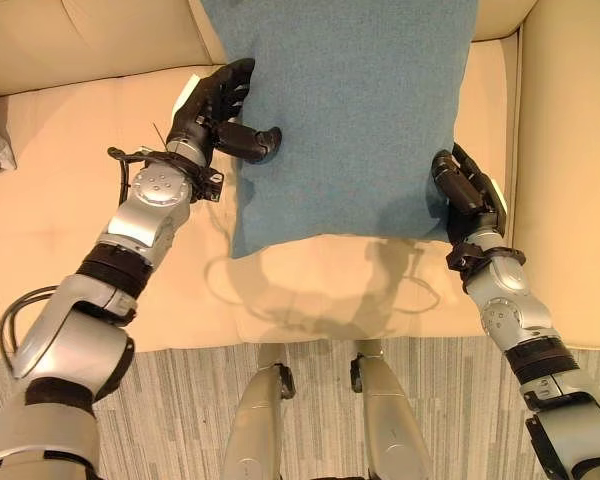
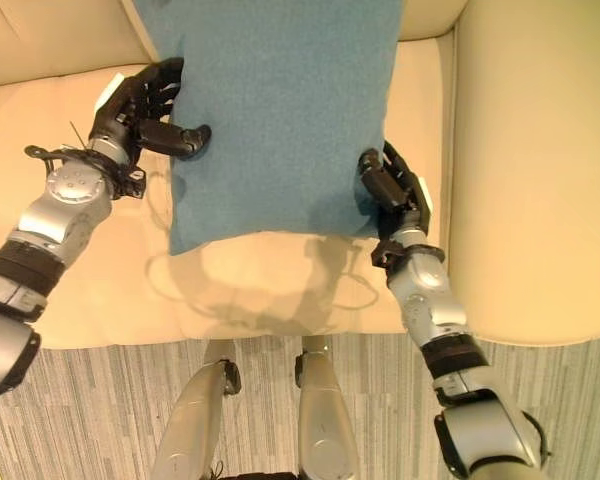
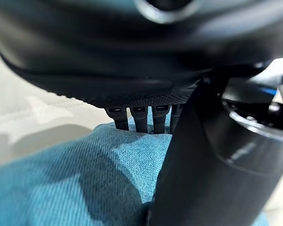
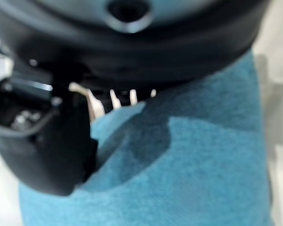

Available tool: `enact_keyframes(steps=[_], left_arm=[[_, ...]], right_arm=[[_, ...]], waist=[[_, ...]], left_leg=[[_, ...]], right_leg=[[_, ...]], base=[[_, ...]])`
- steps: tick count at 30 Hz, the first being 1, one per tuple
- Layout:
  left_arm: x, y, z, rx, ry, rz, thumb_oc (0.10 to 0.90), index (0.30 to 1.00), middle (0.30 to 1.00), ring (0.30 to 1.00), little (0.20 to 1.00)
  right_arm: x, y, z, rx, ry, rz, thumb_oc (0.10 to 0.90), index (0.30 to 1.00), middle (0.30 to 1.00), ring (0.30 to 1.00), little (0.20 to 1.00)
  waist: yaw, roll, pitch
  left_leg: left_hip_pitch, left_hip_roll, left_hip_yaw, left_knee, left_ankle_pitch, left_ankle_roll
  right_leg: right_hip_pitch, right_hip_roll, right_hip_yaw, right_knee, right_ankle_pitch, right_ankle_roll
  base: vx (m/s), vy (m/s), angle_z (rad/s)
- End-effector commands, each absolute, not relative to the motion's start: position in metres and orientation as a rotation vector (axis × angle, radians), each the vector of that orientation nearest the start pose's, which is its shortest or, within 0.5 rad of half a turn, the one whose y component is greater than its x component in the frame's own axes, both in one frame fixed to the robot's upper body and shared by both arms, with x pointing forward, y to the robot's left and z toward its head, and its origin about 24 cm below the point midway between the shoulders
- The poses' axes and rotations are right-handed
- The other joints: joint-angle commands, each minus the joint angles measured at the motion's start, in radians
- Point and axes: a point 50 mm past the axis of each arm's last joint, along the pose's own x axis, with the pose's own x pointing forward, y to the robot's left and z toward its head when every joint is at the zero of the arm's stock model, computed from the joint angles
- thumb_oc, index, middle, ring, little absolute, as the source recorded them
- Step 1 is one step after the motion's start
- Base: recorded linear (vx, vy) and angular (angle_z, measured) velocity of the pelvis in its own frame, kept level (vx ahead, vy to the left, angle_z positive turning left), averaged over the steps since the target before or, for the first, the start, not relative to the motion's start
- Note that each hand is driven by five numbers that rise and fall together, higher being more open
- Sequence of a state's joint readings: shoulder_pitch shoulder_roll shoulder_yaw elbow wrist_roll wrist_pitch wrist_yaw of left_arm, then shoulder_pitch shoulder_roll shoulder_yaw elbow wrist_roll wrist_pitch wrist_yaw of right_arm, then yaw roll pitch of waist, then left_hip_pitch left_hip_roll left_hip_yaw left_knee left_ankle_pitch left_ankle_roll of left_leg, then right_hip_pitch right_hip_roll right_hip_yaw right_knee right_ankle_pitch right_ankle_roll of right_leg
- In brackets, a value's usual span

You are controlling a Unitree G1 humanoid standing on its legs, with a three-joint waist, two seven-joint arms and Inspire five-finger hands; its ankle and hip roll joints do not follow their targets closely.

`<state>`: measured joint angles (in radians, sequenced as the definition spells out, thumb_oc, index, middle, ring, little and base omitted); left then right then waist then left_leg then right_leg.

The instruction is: Pick up all the scattered cushions and arrange them neatly on the sofa.

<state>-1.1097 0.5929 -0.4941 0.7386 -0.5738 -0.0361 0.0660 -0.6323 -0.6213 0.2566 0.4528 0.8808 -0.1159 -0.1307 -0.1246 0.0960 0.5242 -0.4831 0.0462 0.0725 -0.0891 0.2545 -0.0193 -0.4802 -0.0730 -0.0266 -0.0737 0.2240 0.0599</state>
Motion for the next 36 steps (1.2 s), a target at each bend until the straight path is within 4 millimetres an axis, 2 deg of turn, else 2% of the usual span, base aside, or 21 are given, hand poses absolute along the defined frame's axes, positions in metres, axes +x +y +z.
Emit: enact_keyframes(steps=[1,3,7,8,11,13,14,15,16,17,19,20,21,23,26,28,29,30,32,34,36], left_arm=[[0.413,0.139,0.234,0.29,-0.239,-0.201,0.4,0.3,0.3,0.3,0.3],[0.411,0.134,0.236,0.241,-0.263,-0.209,0.4,0.3,0.3,0.3,0.3],[0.403,0.131,0.264,0.165,-0.386,-0.217,0.4,0.3,0.3,0.3,0.3],[0.403,0.131,0.264,0.165,-0.386,-0.216,0.4,0.3,0.3,0.3,0.3],[0.382,0.136,0.306,0.124,-0.608,-0.194,0.4,0.3,0.3,0.3,0.3],[0.37,0.14,0.325,0.087,-0.72,-0.18,0.4,0.3,0.3,0.3,0.3],[0.37,0.14,0.325,0.087,-0.72,-0.179,0.4,0.3,0.3,0.3,0.3],[0.352,0.143,0.343,0.079,-0.869,-0.139,0.4,0.3,0.3,0.3,0.3],[0.352,0.143,0.343,0.079,-0.87,-0.137,0.4,0.3,0.3,0.3,0.3],[0.343,0.144,0.351,0.067,-0.935,-0.126,0.4,0.3,0.3,0.3,0.3],[0.31,0.144,0.374,0.011,-1.16,-0.086,0.4,0.3,0.3,0.3,0.3],[0.309,0.144,0.374,0.011,-1.162,-0.083,0.4,0.3,0.3,0.3,0.3],[0.285,0.148,0.387,0.058,-1.33,-0.008,0.4,0.3,0.3,0.3,0.3],[0.26,0.154,0.39,-0.016,-1.458,0.018,0.4,0.3,0.3,0.3,0.3],[0.229,0.158,0.395,-0.003,-1.642,0.1,0.4,0.3,0.3,0.3,0.3],[0.221,0.161,0.391,-0.041,-1.673,0.107,0.4,0.3,0.3,0.3,0.3],[0.207,0.162,0.385,-0.206,-1.716,0.058,0.4,0.3,0.3,0.3,0.3],[0.204,0.163,0.382,-0.234,-1.721,0.049,0.4,0.3,0.3,0.3,0.3],[0.2,0.164,0.379,-0.223,-1.744,0.062,0.4,0.3,0.3,0.3,0.3],[0.201,0.16,0.379,-0.221,-1.753,0.057,0.4,0.3,0.3,0.3,0.3],[0.217,0.157,0.387,-0.088,-1.728,0.122,0.4,0.3,0.3,0.3,0.3]], right_arm=[[0.359,-0.163,0.199,0.109,-0.357,0.317,0.4,0.3,0.3,0.3,0.3],[0.359,-0.158,0.206,0.032,-0.379,0.324,0.4,0.3,0.3,0.3,0.3],[0.355,-0.163,0.228,-0.021,-0.488,0.264,0.4,0.3,0.3,0.3,0.3],[0.355,-0.163,0.228,-0.021,-0.488,0.264,0.4,0.3,0.3,0.3,0.3],[0.343,-0.172,0.263,-0.059,-0.683,0.163,0.4,0.3,0.3,0.3,0.3],[0.335,-0.179,0.281,-0.129,-0.792,0.098,0.4,0.3,0.3,0.3,0.3],[0.335,-0.179,0.281,-0.13,-0.792,0.097,0.4,0.3,0.3,0.3,0.3],[0.325,-0.184,0.3,-0.258,-0.92,-0.002,0.4,0.3,0.3,0.3,0.3],[0.325,-0.183,0.3,-0.259,-0.921,-0.002,0.4,0.3,0.3,0.3,0.3],[0.319,-0.185,0.309,-0.282,-0.981,-0.049,0.4,0.3,0.3,0.3,0.3],[0.293,-0.175,0.337,-0.356,-1.195,-0.105,0.4,0.3,0.3,0.3,0.3],[0.293,-0.175,0.337,-0.357,-1.196,-0.106,0.4,0.3,0.3,0.3,0.3],[0.272,-0.169,0.351,-0.434,-1.339,-0.14,0.4,0.3,0.3,0.3,0.3],[0.245,-0.16,0.362,-0.507,-1.504,-0.156,0.4,0.3,0.3,0.3,0.3],[0.221,-0.154,0.368,-0.55,-1.662,-0.201,0.4,0.3,0.3,0.3,0.3],[0.213,-0.152,0.367,-0.552,-1.696,-0.205,0.4,0.3,0.3,0.3,0.3],[0.201,-0.152,0.368,-0.53,-1.762,-0.243,0.4,0.3,0.3,0.3,0.3],[0.198,-0.153,0.367,-0.536,-1.777,-0.267,0.4,0.3,0.3,0.3,0.3],[0.195,-0.155,0.365,-0.574,-1.79,-0.304,0.4,0.3,0.3,0.3,0.3],[0.204,-0.16,0.363,-0.61,-1.753,-0.357,0.4,0.3,0.3,0.3,0.3],[0.233,-0.17,0.361,-0.684,-1.622,-0.413,0.4,0.3,0.3,0.3,0.3]], waist=[[-0.001,-0.053,-0.075],[0.002,-0.055,-0.071],[0.006,-0.054,-0.068],[0.006,-0.055,-0.068],[0.016,-0.05,-0.066],[0.021,-0.048,-0.068],[0.02,-0.048,-0.068],[0.027,-0.047,-0.071],[0.026,-0.046,-0.071],[0.028,-0.047,-0.074],[0.036,-0.049,-0.086],[0.035,-0.05,-0.086],[0.04,-0.053,-0.093],[0.043,-0.055,-0.101],[0.048,-0.057,-0.11],[0.046,-0.057,-0.113],[0.046,-0.061,-0.111],[0.046,-0.061,-0.115],[0.045,-0.065,-0.121],[0.043,-0.067,-0.13],[0.045,-0.071,-0.14]], left_leg=[[0.004,0.016,-0.007,0.139,-0.217,-0.042],[0.004,0.014,-0.008,0.135,-0.215,-0.041],[0.004,0.012,-0.011,0.127,-0.212,-0.039],[0.004,0.012,-0.012,0.127,-0.212,-0.039],[-0.001,0.009,-0.02,0.127,-0.217,-0.035],[-0.004,0.005,-0.025,0.129,-0.219,-0.033],[-0.004,0.006,-0.025,0.129,-0.22,-0.033],[-0.007,0.004,-0.03,0.13,-0.222,-0.032],[-0.007,0.004,-0.03,0.131,-0.222,-0.032],[-0.011,0.001,-0.03,0.129,-0.217,-0.031],[-0.012,0.001,-0.034,0.13,-0.228,-0.031],[-0.016,0.0,-0.033,0.131,-0.222,-0.03],[-0.016,0.0,-0.035,0.131,-0.231,-0.031],[-0.019,-0.001,-0.034,0.131,-0.235,-0.031],[-0.024,-0.001,-0.035,0.131,-0.239,-0.032],[-0.031,-0.003,-0.035,0.132,-0.231,-0.031],[-0.033,-0.004,-0.036,0.134,-0.234,-0.031],[-0.036,-0.004,-0.037,0.134,-0.232,-0.03],[-0.04,-0.004,-0.038,0.137,-0.234,-0.031],[-0.04,-0.002,-0.039,0.14,-0.246,-0.033],[-0.043,0.0,-0.038,0.144,-0.245,-0.034]], right_leg=[[0.036,-0.059,-0.039,0.071,-0.17,0.052],[0.034,-0.058,-0.038,0.071,-0.169,0.052],[0.032,-0.057,-0.04,0.07,-0.17,0.051],[0.032,-0.057,-0.04,0.07,-0.17,0.051],[0.031,-0.057,-0.042,0.074,-0.175,0.049],[0.03,-0.056,-0.042,0.076,-0.178,0.05],[0.03,-0.056,-0.042,0.077,-0.179,0.05],[0.03,-0.055,-0.04,0.078,-0.183,0.049],[0.03,-0.055,-0.04,0.078,-0.183,0.049],[0.025,-0.055,-0.04,0.078,-0.178,0.049],[0.025,-0.053,-0.038,0.079,-0.186,0.048],[0.021,-0.054,-0.038,0.079,-0.181,0.048],[0.023,-0.052,-0.036,0.079,-0.187,0.048],[0.018,-0.051,-0.035,0.078,-0.189,0.048],[0.012,-0.049,-0.032,0.078,-0.187,0.048],[0.005,-0.05,-0.029,0.078,-0.179,0.048],[0.006,-0.049,-0.03,0.078,-0.182,0.047],[0.005,-0.049,-0.03,0.077,-0.181,0.047],[0.002,-0.048,-0.03,0.077,-0.18,0.046],[0.004,-0.046,-0.028,0.079,-0.188,0.046],[0.004,-0.048,-0.029,0.078,-0.184,0.048]], base=[[0.0,0.0,0.0],[0.0,0.0,0.0],[0.0,0.0,0.0],[0.0,0.0,0.0],[0.0,0.0,0.0],[0.0,0.0,0.0],[0.0,0.0,0.0],[0.0,0.0,0.0],[0.0,0.0,0.0],[0.0,0.0,0.0],[0.0,0.0,0.0],[0.0,0.0,0.0],[0.0,0.0,0.0],[0.02,0.003,0.01],[0.0,0.002,-0.04],[-0.01,-0.003,0.02],[-0.03,-0.009,0.03],[0.0,-0.019,0.03],[-0.01,-0.008,0.03],[0.0,-0.007,0.09],[-0.02,-0.006,0.08]])
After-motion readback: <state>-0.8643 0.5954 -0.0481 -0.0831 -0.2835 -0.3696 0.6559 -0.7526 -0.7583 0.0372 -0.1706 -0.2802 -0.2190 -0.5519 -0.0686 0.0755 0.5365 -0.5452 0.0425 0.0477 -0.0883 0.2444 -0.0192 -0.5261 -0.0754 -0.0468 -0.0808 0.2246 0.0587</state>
